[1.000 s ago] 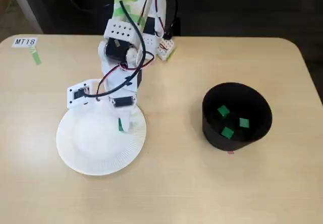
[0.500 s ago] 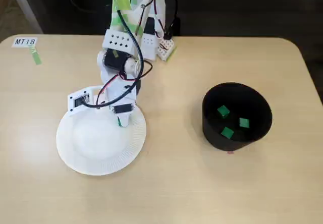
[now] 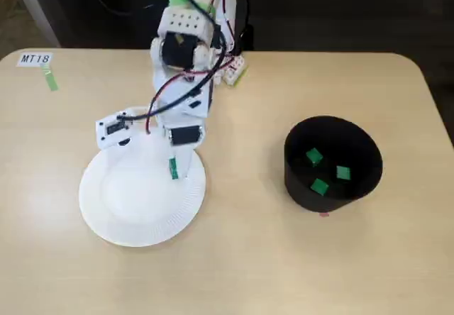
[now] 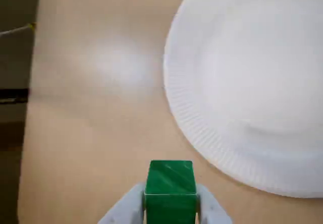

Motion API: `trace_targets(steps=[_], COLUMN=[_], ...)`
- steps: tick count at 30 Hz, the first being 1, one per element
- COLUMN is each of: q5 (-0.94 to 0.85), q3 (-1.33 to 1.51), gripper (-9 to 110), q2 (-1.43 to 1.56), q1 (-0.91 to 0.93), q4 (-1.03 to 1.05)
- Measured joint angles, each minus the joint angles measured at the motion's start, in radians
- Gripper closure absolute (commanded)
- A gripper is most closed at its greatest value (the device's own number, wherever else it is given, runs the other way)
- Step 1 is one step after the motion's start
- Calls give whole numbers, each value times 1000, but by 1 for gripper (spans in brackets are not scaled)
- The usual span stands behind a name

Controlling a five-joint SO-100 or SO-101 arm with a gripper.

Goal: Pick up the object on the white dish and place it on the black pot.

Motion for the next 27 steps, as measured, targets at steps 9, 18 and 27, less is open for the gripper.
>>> trace_targets(steps=[9,18,27], q5=[94,132,83], q3=[-5,-6,-6], gripper=[102,102,102], q2=[193,84,-121], q1=[-301,-569,-693], q4=[-169,-253,-259])
